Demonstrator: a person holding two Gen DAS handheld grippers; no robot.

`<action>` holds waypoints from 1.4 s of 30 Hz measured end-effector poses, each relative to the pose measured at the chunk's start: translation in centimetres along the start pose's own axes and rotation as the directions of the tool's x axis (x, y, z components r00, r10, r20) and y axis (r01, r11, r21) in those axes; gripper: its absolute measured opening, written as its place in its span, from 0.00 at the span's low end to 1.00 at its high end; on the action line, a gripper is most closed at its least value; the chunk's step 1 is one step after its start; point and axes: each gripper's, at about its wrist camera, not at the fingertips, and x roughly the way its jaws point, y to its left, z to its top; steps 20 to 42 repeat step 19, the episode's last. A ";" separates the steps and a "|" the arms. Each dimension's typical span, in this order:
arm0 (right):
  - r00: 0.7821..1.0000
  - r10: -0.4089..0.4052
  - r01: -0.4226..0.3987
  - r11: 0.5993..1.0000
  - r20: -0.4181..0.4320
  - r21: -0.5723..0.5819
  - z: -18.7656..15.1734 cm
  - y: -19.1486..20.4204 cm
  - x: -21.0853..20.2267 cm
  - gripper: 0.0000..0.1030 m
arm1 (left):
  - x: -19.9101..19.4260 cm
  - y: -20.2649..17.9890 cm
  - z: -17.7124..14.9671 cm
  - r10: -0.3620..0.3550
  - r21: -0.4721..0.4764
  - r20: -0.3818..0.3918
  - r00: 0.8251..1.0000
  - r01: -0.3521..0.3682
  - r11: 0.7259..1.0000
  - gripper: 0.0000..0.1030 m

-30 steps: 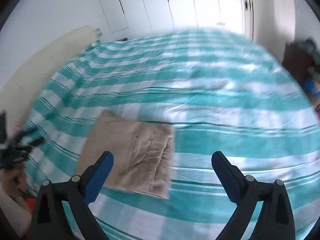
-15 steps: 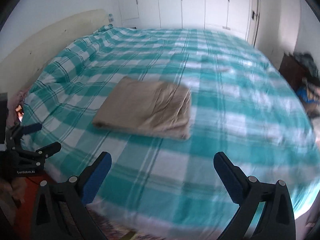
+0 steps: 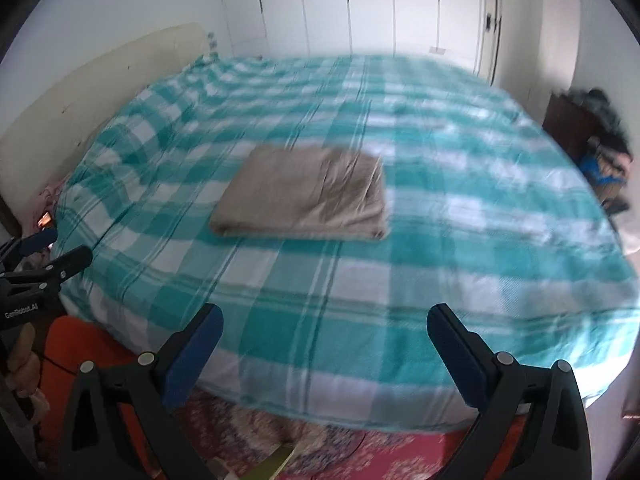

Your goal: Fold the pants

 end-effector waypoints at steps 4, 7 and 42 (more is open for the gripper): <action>0.999 -0.017 0.018 1.000 0.033 -0.011 0.5 0.5 -1.7 0.98 | -0.4 -0.2 -0.3 0.002 0.010 -0.001 1.000 -0.002 1.000 0.98; 1.000 -0.007 0.007 0.999 0.017 -0.036 0.3 1.1 -1.7 0.98 | -0.2 -0.4 -0.5 0.002 0.011 -0.012 1.000 -0.002 1.000 0.98; 1.000 -0.012 0.012 1.000 0.002 -0.018 -0.4 0.9 -0.9 0.98 | 0.8 -1.4 -1.6 -0.045 -0.012 -0.061 0.997 0.044 0.999 0.98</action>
